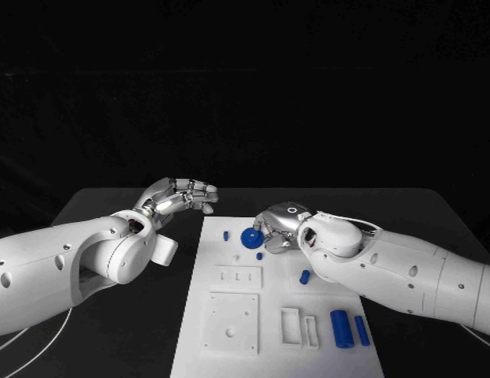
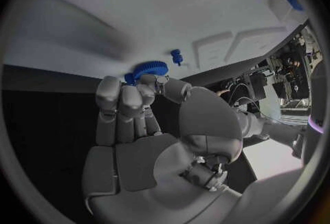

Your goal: Assemble the parts on the task board

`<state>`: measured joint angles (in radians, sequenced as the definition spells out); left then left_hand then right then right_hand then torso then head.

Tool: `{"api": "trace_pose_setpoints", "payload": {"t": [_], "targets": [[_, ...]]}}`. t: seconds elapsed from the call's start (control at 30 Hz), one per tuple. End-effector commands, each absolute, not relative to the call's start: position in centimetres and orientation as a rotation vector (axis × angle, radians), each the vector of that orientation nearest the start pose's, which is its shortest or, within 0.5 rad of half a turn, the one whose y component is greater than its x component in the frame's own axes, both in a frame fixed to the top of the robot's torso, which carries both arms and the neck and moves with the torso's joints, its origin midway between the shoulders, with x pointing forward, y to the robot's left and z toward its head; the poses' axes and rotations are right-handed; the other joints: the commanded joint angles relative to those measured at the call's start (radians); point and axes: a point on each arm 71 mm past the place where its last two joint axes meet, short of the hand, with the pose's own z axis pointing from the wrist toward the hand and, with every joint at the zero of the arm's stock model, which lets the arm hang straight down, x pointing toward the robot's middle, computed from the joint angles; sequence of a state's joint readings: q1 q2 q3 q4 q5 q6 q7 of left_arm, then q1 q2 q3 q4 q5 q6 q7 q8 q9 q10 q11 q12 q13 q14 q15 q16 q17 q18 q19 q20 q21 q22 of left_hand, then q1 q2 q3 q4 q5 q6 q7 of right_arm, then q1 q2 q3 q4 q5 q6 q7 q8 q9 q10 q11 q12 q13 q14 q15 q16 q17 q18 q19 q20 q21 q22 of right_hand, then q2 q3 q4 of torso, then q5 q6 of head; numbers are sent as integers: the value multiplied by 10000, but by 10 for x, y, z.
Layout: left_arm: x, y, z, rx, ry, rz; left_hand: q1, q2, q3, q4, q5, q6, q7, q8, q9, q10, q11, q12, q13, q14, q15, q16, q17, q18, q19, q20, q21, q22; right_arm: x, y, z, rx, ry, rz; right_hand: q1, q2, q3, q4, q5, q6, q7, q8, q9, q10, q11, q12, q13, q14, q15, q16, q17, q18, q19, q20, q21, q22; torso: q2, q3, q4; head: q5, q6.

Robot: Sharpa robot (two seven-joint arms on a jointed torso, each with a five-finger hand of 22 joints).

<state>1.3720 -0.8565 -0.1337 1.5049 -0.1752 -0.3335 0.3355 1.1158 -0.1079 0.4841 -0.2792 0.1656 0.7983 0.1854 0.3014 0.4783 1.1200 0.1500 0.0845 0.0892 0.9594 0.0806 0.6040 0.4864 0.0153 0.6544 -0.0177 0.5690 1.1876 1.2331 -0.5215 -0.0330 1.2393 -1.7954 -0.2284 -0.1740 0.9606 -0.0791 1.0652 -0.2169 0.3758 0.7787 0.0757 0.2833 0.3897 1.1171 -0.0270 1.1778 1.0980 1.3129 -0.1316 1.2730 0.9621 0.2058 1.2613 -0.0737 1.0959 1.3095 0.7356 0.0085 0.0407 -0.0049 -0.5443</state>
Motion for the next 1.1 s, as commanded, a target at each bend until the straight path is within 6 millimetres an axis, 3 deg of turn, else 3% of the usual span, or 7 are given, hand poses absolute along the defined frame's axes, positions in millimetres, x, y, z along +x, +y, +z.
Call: {"api": "trace_pose_setpoints", "payload": {"t": [0.03, 0.33, 0.67, 0.87, 1.1], "targets": [[508, 220, -127, -8240, 14466, -14265, 23, 9, -11, -15, -12, -33, 36, -58, 11, -20, 23, -56, -11, -32, 19, 41, 14, 16, 44, 8, -40, 15, 530, -109, -184, -5155, 15878, 4267, -46, 65, 59, -35, 46, -41, 1, 54, 17, 26, -69, -18, 17, -19, -80, 4, 17, 559, 40, -41, 56, 143, -1, 7, -7, -3, 5], [508, 220, -127, -8244, 14461, -14251, 25, 7, -9, -16, -12, -32, 35, -58, 12, -19, 22, -59, -10, -33, 19, 43, 14, 16, 44, 7, -42, 17, 530, -118, -185, -5169, 16012, 4019, -68, 70, 81, -40, 22, -14, 26, 88, 37, 26, -50, -17, 22, -19, -68, 3, 22, 560, 38, -47, 56, 141, -5, 0, 16, -20, 4], [508, 221, -127, -8253, 14445, -14237, 25, 5, -9, -17, -12, -32, 34, -59, 13, -18, 22, -61, -10, -35, 19, 44, 14, 15, 44, 7, -44, 18, 527, -124, -186, -5073, 16280, 4121, -89, 75, 106, -41, -7, 7, 52, 117, 55, 27, -26, -14, 27, -18, -45, 2, 27, 559, 37, -51, 57, 140, 2, 2, -4, -14, 14], [508, 222, -127, -8262, 14440, -14221, 26, 4, -8, -17, -12, -31, 34, -59, 13, -18, 22, -63, -10, -36, 19, 45, 14, 15, 44, 6, -44, 19, 523, -127, -182, -4959, 15931, 4290, -97, 76, 113, -39, -24, 8, 59, 124, 60, 27, -19, -12, 29, -18, -38, 1, 29, 560, 37, -51, 58, 139, 1, 6, 7, -25, 34], [508, 223, -127, -8262, 14432, -14214, 24, 6, -8, -15, -12, -30, 34, -60, 14, -16, 22, -64, -10, -36, 19, 47, 15, 15, 45, 6, -45, 21, 521, -144, -171, -4121, 14815, 4907, -85, -42, 192, -3, -220, 11, 96, 170, 92, 33, 16, -13, 32, -12, -5, -12, 34, 560, 48, -66, 52, 126, -8, 5, 5, -27, 42]]}}
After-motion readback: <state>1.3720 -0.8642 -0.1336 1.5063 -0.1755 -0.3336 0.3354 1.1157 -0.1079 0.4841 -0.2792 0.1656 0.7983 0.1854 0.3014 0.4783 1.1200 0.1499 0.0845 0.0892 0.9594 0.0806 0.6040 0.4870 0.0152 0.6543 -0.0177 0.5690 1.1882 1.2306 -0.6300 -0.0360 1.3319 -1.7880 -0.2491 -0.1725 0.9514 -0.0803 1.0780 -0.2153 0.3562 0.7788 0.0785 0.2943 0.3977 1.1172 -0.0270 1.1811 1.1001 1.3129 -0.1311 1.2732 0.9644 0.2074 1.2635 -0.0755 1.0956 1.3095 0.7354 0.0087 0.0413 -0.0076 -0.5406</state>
